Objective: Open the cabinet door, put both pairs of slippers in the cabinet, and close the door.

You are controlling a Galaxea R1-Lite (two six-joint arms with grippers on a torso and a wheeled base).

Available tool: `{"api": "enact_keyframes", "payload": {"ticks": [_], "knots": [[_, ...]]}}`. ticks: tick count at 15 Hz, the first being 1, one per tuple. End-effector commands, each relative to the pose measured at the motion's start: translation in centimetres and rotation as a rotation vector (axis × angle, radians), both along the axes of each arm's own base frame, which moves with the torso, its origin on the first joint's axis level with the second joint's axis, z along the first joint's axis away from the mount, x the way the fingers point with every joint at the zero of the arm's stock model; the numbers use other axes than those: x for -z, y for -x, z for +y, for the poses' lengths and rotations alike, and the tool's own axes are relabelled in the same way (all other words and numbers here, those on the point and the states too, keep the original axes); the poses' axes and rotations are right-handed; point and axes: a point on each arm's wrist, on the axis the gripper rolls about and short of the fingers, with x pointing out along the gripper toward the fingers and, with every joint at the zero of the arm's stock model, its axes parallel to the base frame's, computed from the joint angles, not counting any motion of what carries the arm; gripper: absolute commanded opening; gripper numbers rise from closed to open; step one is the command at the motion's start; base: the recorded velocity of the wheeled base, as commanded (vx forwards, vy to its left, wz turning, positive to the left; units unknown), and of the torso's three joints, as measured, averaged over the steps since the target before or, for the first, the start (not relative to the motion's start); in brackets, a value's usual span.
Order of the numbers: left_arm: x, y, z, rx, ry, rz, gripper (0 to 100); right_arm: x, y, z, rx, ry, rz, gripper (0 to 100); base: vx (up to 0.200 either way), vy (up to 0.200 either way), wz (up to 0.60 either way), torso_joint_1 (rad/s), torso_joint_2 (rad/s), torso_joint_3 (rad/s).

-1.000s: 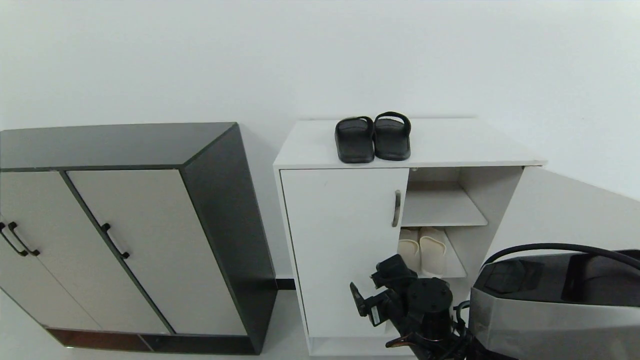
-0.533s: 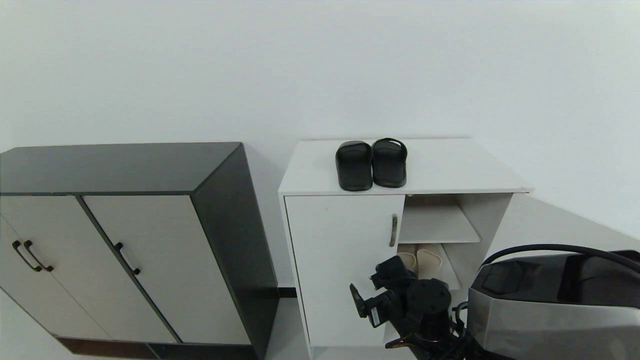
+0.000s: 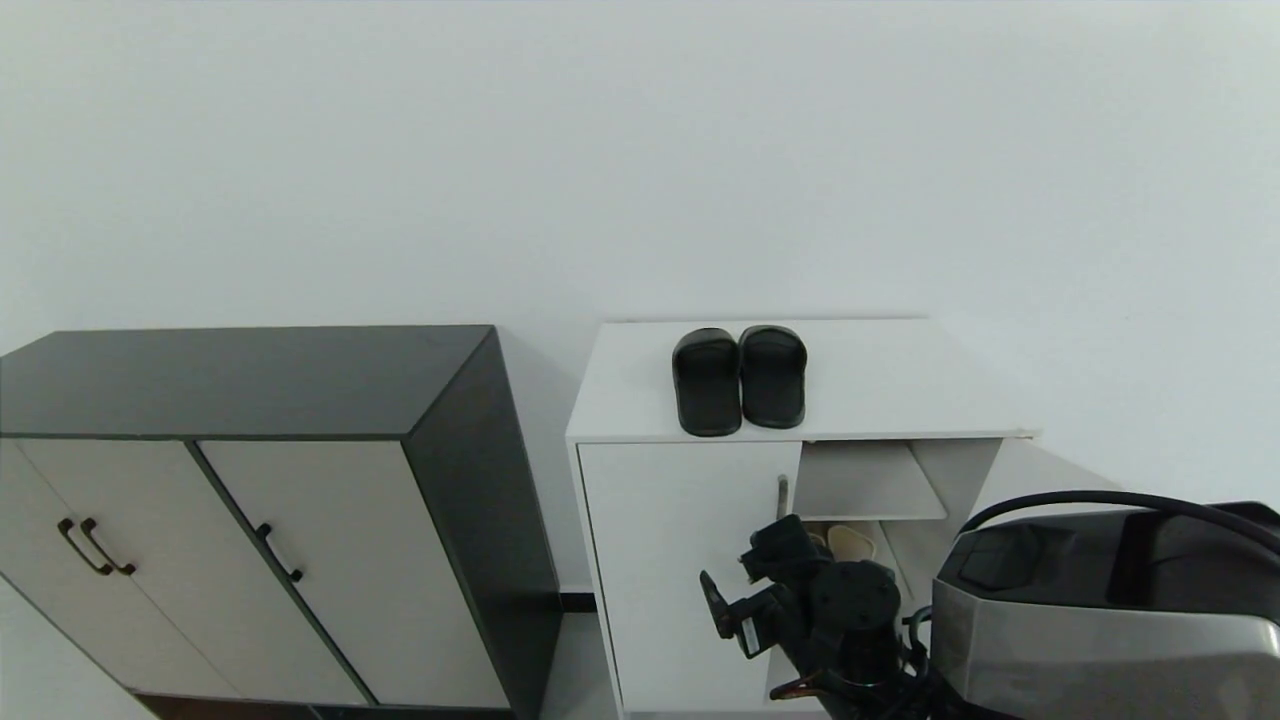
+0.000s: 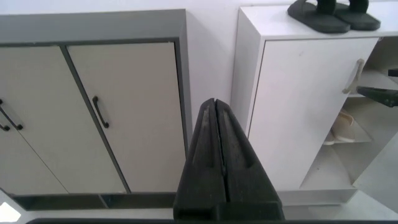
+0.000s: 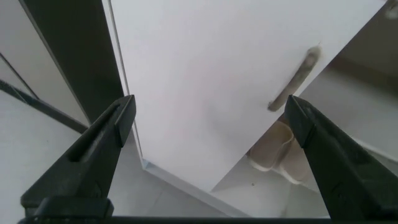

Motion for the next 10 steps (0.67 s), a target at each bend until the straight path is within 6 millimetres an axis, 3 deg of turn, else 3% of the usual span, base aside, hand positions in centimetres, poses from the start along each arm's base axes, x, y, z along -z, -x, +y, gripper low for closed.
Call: {"api": "enact_keyframes", "payload": {"ticks": [1, 4, 7, 10], "knots": [[0.0, 0.0, 0.0, -0.001, 0.000, 0.002, 0, 0.4, 0.0, 0.0, -0.003, 0.020, -0.001, 100, 0.000, 0.000, 0.00, 0.217, -0.48, -0.256], [0.0, 0.0, 0.0, -0.002, 0.000, 0.002, 0, 1.1, -0.9, 0.2, 0.076, 0.089, -0.047, 100, 0.000, 0.000, 0.00, 0.180, -0.40, -0.219], [0.0, 0.0, 0.0, -0.001, 0.000, 0.002, 0, -0.7, -1.2, 0.6, 0.069, 0.042, -0.089, 100, 0.000, 0.000, 0.00, 0.173, -0.37, -0.196], [0.0, 0.0, 0.0, -0.001, 0.000, 0.002, 0, -7.9, -0.7, 0.0, 0.123, -0.024, 0.147, 100, 0.000, 0.000, 0.00, 0.037, -0.11, -0.049]]}}
